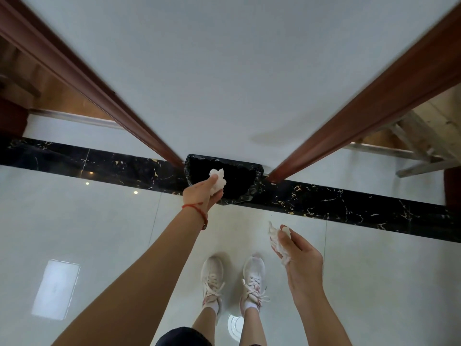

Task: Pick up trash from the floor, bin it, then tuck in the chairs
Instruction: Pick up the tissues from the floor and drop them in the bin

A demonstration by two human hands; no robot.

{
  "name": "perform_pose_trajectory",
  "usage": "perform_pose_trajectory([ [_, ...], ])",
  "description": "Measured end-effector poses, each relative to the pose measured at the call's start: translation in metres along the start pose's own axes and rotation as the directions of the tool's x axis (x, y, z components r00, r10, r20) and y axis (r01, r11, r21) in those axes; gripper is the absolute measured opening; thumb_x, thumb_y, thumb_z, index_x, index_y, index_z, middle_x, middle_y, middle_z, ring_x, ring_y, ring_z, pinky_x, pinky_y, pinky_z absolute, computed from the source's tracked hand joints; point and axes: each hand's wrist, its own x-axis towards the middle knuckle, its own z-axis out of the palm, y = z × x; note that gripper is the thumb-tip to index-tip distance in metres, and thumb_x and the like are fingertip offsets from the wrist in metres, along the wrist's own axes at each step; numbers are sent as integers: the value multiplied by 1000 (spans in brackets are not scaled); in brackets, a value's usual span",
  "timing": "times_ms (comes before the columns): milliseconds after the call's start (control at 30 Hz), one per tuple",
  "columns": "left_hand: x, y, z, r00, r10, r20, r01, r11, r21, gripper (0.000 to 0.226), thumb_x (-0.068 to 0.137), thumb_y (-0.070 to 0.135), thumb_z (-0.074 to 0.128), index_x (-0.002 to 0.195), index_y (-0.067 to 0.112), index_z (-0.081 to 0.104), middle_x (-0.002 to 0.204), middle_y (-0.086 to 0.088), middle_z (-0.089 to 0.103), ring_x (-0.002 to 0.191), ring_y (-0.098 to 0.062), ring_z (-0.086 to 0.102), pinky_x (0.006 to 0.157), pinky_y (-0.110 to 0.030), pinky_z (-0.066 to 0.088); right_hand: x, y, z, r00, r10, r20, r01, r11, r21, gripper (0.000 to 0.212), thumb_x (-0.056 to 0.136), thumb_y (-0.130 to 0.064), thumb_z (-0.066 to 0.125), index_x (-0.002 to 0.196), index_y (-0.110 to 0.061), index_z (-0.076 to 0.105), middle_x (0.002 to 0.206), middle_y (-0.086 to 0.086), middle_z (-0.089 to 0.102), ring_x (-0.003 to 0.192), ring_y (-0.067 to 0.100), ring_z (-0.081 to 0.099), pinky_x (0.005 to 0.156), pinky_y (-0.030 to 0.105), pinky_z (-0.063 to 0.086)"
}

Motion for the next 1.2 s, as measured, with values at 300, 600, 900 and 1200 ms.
perform_pose_trajectory([
  [300,-2,-7,-26,908,389,157,-397,675,621,37,88,24,56,120,6,56,107,-9,64,99,-21,59,89,-34,49,9,-5,6,1000,-17,8,17,1000,-22,21,81,-7,67,102,-7,67,99,9,71,92,23,68,73,24,55],
  [600,-18,-33,-76,695,429,577,-568,-164,806,47,91,31,50,131,9,44,137,-12,47,128,-29,41,105,-42,33,21,-6,50,999,33,35,-30,996,-80,9,84,-4,63,81,-9,69,89,15,69,83,23,67,65,18,55],
  [900,-25,-32,-95,658,479,581,-532,-252,809,47,78,32,52,115,4,58,118,-18,63,107,-37,60,85,-50,48,58,-14,117,995,104,12,-104,995,-5,19,81,-5,67,64,-14,65,70,4,64,68,15,63,74,29,52],
  [1200,-25,-23,-94,685,502,528,-531,-153,834,49,82,34,47,119,3,56,124,-19,58,114,-38,54,93,-50,42,72,-14,128,983,152,104,-161,984,78,24,83,-13,67,102,1,65,90,6,66,94,18,64,83,26,53],
])
